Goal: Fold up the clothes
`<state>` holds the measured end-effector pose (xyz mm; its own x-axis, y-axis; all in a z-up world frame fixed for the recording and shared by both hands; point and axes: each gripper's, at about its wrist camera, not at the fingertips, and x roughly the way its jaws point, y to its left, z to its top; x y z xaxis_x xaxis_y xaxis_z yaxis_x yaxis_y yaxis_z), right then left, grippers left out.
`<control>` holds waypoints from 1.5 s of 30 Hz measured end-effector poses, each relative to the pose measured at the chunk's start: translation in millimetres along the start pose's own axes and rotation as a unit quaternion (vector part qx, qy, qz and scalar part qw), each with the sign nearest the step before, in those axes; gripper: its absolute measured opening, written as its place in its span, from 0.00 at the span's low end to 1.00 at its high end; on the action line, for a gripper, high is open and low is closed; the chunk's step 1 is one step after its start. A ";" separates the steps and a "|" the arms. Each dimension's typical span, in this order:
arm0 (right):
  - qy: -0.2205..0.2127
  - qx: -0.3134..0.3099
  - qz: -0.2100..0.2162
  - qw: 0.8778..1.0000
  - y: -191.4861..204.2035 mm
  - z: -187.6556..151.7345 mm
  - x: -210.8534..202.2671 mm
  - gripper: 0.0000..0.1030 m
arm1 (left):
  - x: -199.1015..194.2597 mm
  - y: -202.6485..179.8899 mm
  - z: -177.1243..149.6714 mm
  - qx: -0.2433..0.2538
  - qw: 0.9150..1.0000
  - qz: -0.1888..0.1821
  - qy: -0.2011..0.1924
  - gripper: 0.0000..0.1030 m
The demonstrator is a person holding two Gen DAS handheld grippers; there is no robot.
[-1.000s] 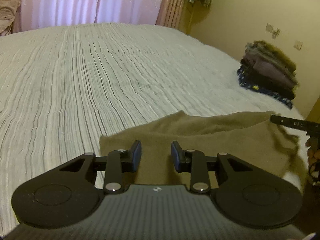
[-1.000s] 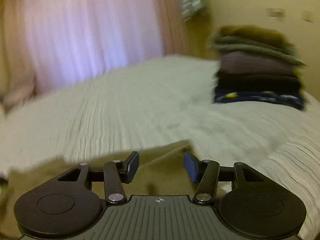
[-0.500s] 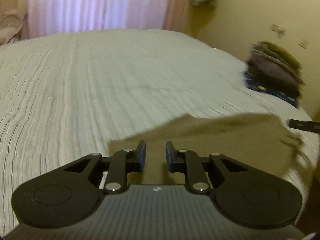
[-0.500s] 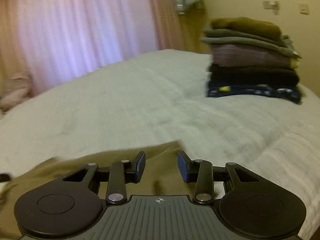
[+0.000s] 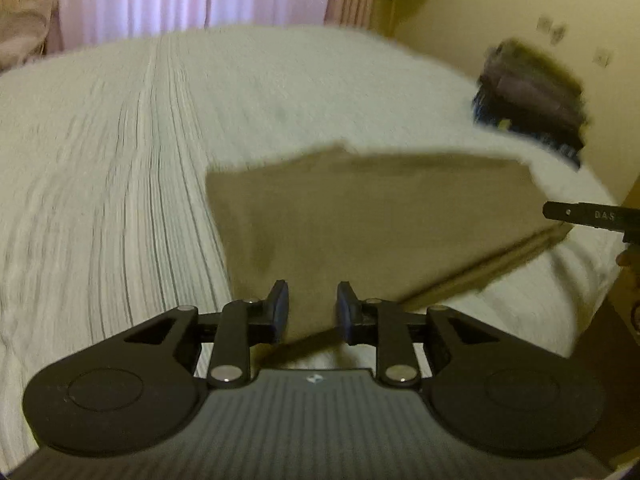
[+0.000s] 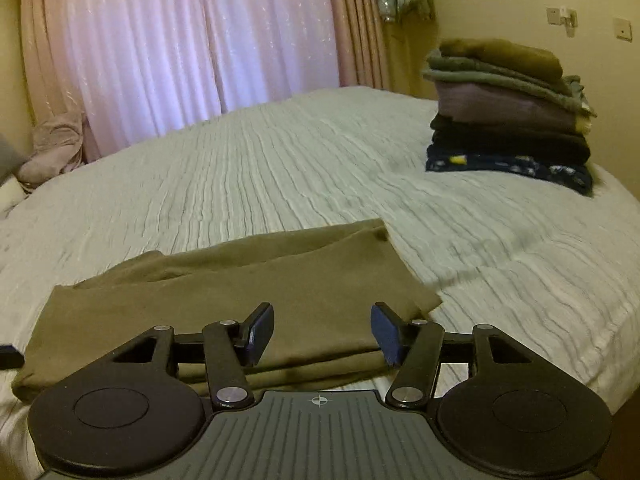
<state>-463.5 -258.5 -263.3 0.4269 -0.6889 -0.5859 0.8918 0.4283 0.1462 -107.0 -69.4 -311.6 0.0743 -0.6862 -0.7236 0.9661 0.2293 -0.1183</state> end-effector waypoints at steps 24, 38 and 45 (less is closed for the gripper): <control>0.050 0.042 -0.005 0.998 66.6 -47.6 -109.7 0.56 | -125.0 -36.1 -41.1 -0.003 0.999 0.035 -0.004 0.39; 0.054 0.045 -0.006 0.998 77.1 -68.5 -140.0 0.56 | -151.0 -44.4 -55.5 0.007 0.999 0.048 -0.012 0.39; 0.057 0.051 -0.003 0.997 72.5 -69.6 -137.4 0.56 | -145.8 -49.5 -53.7 0.013 0.999 0.050 -0.007 0.40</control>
